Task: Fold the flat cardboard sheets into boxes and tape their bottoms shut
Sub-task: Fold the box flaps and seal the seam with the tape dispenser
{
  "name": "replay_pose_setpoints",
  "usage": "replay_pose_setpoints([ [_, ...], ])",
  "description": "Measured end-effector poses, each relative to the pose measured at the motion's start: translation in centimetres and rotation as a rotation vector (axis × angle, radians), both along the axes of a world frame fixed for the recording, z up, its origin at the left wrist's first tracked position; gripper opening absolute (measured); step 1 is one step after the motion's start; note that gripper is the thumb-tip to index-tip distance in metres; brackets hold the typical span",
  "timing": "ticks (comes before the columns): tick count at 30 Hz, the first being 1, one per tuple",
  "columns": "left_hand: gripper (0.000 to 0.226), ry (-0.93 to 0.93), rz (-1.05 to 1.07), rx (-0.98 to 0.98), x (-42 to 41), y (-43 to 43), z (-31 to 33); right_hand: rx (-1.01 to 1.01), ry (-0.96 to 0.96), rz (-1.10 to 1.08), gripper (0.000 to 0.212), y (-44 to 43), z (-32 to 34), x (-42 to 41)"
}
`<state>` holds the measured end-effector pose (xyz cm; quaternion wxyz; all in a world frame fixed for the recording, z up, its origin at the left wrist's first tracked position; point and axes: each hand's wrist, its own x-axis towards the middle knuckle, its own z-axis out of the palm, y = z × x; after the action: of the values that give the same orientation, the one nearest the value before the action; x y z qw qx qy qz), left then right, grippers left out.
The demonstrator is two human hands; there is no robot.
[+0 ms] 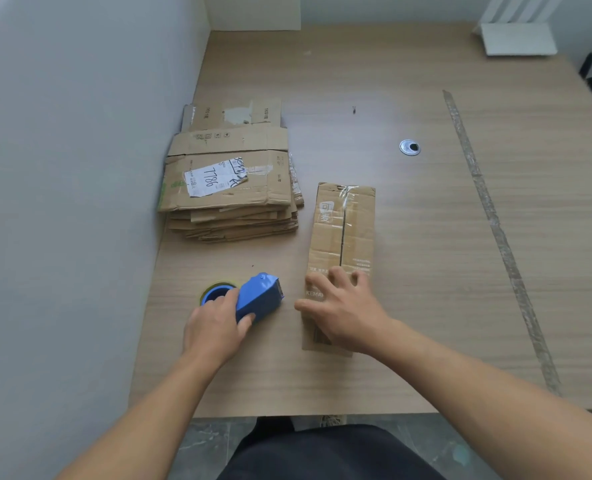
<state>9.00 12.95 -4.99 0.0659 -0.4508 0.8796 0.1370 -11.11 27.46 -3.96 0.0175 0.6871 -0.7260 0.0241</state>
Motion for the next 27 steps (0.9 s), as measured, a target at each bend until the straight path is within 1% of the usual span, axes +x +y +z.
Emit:
replay_pose_setpoints([
  [1,0.042,0.0,0.004,0.002,0.0,0.1,0.1,-0.015,0.003,-0.017,0.026,-0.2,-0.1,0.1],
  [2,0.041,0.0,0.006,0.004,0.0,0.2,0.2,-0.037,0.003,-0.04,0.021,-0.4,-0.3,0.2],
  [6,0.038,0.017,0.025,0.024,0.1,0.4,0.5,-0.154,-0.008,-0.128,0.016,-0.4,-1.5,0.9],
  [9,0.037,0.083,0.031,0.059,0.5,0.6,0.4,-0.214,-0.069,-0.166,0.009,0.1,-2.0,1.5],
  [10,0.037,0.106,0.029,0.07,0.6,0.7,0.4,-0.232,-0.092,-0.184,0.01,0.3,-2.0,1.7],
  [11,0.037,0.128,0.023,0.079,0.8,0.8,0.4,-0.244,-0.115,-0.206,0.015,0.5,-2.0,1.7],
  [13,0.035,0.174,0.011,0.086,1.0,1.1,0.3,-0.243,-0.171,-0.243,0.034,0.9,-1.9,1.8],
  [15,0.032,0.208,0.012,0.087,1.0,1.3,0.5,-0.234,-0.217,-0.258,0.044,1.5,-1.8,1.6],
  [19,0.028,0.259,0.043,0.104,0.4,1.5,1.3,-0.234,-0.23,-0.265,0.047,3.5,-1.8,1.3],
  [21,0.027,0.293,0.042,0.113,0.0,1.5,1.7,-0.241,-0.244,-0.272,0.052,4.6,-1.7,0.9],
  [24,0.027,0.333,0.022,0.105,-0.8,1.7,2.5,-0.234,-0.273,-0.409,0.06,6.4,-1.2,-0.3],
  [27,0.028,0.38,-0.008,0.086,-2.1,2.0,3.5,-0.182,-0.349,-0.501,0.055,8.1,-1.5,-1.4],
])
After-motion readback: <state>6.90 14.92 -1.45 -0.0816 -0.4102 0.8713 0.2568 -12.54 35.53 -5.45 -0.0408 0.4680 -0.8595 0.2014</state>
